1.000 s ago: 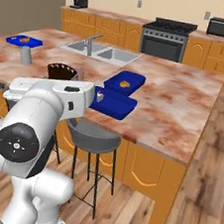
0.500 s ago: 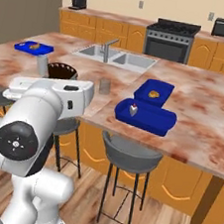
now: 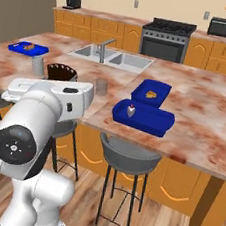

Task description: Take the cakes from the fridge and place them on the empty tray on the dining counter.

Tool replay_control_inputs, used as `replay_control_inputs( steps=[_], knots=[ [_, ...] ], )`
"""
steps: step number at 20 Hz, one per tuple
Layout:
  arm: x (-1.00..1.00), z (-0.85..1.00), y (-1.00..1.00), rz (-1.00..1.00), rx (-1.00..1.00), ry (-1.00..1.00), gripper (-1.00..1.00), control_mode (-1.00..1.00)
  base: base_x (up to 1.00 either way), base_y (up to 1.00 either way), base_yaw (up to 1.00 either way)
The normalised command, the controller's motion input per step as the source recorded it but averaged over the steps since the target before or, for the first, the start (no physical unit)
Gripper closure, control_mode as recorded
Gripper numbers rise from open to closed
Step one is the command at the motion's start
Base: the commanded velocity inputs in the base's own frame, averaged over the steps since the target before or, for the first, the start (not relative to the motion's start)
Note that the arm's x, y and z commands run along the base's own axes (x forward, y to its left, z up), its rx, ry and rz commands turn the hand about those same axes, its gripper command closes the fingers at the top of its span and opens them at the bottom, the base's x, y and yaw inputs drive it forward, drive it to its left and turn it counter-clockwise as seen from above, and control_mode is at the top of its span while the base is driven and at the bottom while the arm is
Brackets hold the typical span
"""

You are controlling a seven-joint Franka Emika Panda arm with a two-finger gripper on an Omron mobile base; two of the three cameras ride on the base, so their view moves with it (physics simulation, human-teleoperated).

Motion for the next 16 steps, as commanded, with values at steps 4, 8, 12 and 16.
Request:
replay_control_inputs(
  steps=[4,8,12,16],
  knots=[
    [0.00,0.00,0.00,0.00,0.00,0.00,1.00,1.00,0.89,-0.19,0.00],
    [0.00,0.00,0.00,0.00,0.00,0.00,1.00,1.00,1.00,-0.32,0.00],
    [0.00,0.00,0.00,0.00,0.00,0.00,1.00,1.00,1.00,-0.53,0.00],
    [0.00,0.00,0.00,0.00,0.00,0.00,1.00,1.00,1.00,-0.67,0.00]
  ],
)
